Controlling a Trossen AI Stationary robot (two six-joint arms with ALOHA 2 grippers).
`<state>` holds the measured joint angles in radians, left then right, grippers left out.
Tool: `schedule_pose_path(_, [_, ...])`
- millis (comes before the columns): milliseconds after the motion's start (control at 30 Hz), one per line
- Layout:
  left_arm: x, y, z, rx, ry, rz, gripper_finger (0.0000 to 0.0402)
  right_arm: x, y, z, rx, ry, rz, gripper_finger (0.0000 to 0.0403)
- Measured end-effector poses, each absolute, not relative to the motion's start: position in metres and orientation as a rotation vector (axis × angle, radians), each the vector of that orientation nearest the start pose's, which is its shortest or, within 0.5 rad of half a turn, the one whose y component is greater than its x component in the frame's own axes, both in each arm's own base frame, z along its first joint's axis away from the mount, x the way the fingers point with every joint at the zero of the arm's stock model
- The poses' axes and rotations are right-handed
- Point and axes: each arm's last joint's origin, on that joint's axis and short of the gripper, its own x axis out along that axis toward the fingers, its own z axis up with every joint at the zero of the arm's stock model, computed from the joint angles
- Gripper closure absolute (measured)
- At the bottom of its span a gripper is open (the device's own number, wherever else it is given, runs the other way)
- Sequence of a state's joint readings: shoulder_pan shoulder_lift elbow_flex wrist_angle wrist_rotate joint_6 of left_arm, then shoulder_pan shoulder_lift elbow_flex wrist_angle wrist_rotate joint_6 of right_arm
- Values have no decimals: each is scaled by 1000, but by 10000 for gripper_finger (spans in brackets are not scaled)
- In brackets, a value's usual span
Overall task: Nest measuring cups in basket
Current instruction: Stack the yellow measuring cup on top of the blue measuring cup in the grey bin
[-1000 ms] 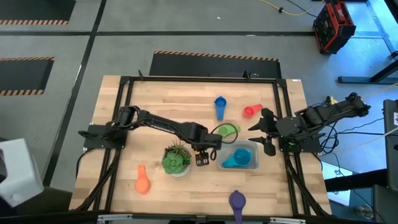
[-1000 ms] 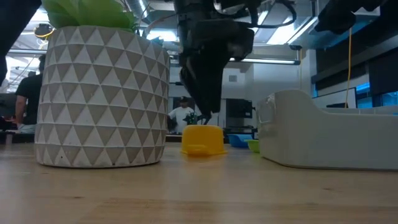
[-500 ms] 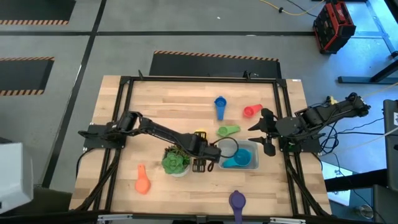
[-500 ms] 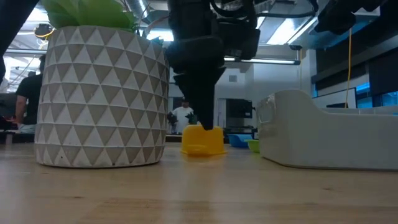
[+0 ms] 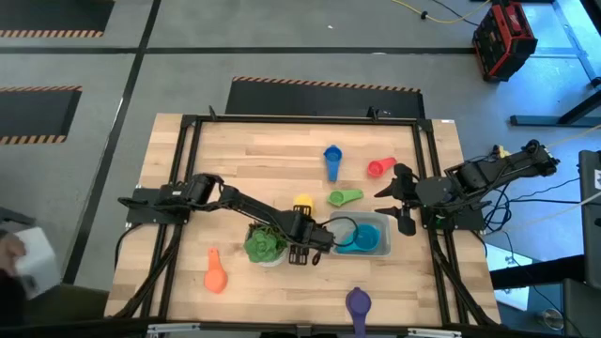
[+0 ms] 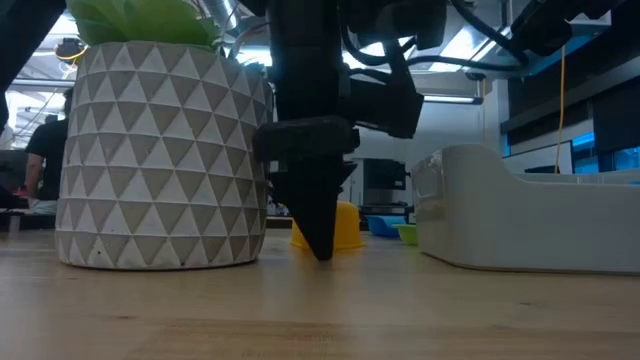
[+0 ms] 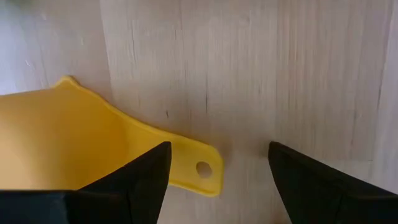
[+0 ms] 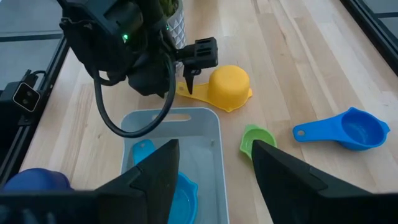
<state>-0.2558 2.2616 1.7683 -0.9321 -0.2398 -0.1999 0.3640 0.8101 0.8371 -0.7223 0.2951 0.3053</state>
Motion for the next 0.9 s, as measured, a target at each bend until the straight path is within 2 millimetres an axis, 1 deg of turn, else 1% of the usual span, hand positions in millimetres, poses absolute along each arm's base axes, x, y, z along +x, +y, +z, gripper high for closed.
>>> schedule_pose_path(433, [431,-101,148,202,1395,164,140,148,47,300,68,660,-35,196])
schedule_pose_path(900, [430,-99,147,212,1410,180,216,148,47,300,42,660,-26,196])
